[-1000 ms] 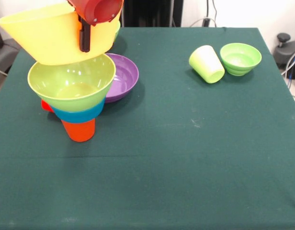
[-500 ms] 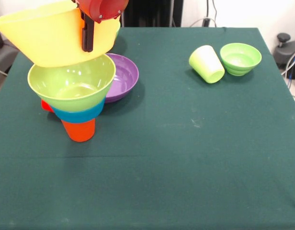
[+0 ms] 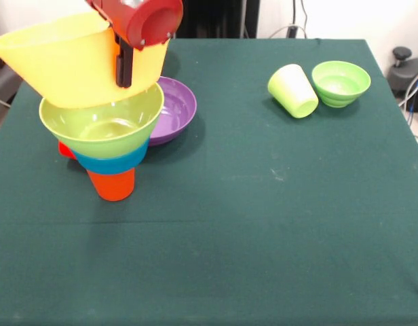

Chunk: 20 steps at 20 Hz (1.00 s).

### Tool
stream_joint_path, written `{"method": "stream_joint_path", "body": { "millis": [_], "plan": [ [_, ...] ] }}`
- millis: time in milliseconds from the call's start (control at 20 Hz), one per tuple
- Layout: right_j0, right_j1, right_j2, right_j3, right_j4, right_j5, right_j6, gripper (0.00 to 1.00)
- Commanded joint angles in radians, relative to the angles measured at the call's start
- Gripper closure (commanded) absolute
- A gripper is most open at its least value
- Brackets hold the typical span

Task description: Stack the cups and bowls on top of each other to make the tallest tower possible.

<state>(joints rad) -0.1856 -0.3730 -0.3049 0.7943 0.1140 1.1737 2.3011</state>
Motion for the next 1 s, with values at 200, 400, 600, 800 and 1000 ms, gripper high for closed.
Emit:
{"method": "stream_joint_path", "body": {
  "millis": [200,400,600,800,1000],
  "plan": [
    [-0.011,0.119,0.106,-0.169,-0.063,0.058,-0.166,1.00],
    [-0.008,0.136,0.097,-0.173,-0.060,0.044,-0.167,1.00],
    [-0.011,0.107,0.092,-0.137,-0.050,0.070,-0.184,1.00],
    [0.000,0.041,0.084,-0.039,-0.047,0.067,-0.188,1.00],
    [0.006,-0.024,0.070,0.017,-0.048,0.115,-0.204,1.00]
  ]
}}
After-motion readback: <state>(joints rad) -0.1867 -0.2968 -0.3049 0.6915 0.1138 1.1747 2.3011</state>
